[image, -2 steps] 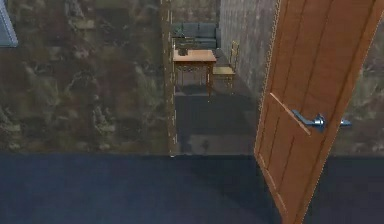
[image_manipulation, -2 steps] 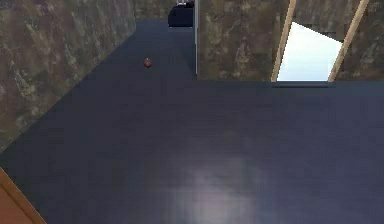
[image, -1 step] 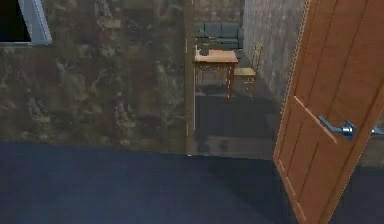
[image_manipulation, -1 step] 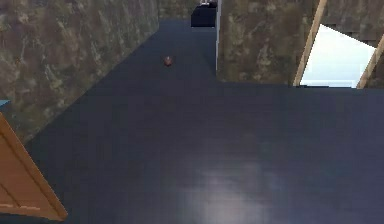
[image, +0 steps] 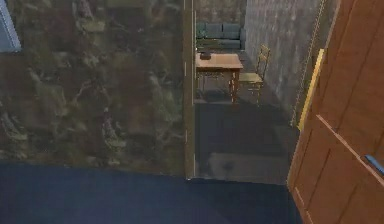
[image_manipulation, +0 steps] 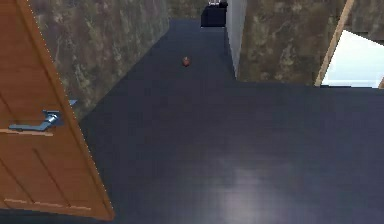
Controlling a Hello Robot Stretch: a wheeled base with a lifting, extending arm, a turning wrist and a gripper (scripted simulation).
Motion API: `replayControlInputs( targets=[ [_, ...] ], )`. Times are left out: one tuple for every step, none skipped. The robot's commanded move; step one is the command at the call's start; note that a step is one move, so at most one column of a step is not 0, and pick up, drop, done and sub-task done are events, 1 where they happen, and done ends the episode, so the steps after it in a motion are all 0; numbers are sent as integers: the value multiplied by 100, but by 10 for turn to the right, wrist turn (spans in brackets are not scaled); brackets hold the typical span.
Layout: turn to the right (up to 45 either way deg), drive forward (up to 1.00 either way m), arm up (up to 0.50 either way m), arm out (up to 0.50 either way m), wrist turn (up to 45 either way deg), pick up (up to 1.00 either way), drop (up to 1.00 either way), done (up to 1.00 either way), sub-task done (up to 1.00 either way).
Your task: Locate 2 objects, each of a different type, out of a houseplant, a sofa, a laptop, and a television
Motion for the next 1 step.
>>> replayControlInputs(
  targets=[
    [-210,0,0,0,0,0,0,0,0]
  ],
)
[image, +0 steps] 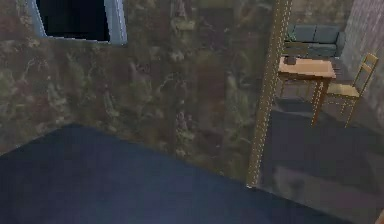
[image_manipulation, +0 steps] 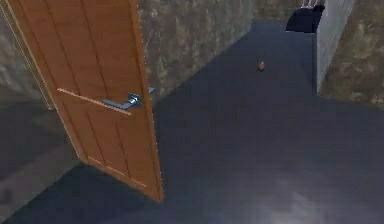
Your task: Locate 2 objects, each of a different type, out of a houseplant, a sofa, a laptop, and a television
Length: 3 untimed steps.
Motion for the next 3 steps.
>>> replayControlInputs(
  targets=[
    [0,85,0,0,0,0,0,0,0],
    [-360,0,0,0,0,0,0,0,0],
    [-30,0,0,0,0,0,0,0,0]
  ],
)
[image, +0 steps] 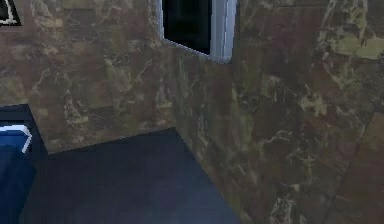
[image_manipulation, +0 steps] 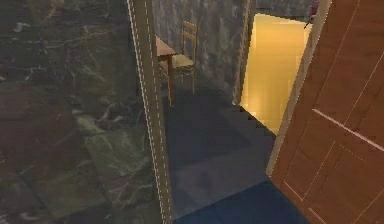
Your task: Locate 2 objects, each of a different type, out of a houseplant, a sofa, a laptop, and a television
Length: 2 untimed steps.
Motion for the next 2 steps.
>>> replayControlInputs(
  targets=[
    [0,45,0,0,0,0,0,0,0],
    [0,0,0,0,0,0,0,0,100]
  ],
)
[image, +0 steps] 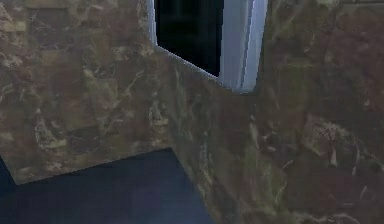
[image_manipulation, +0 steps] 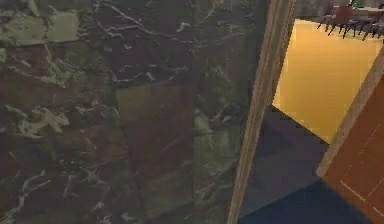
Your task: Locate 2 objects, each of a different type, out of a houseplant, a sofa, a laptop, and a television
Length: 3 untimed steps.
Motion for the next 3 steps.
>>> replayControlInputs(
  targets=[
    [450,0,0,0,0,0,0,0,0],
    [450,0,0,0,0,0,0,0,0],
    [450,0,0,0,0,0,0,0,0]
  ],
)
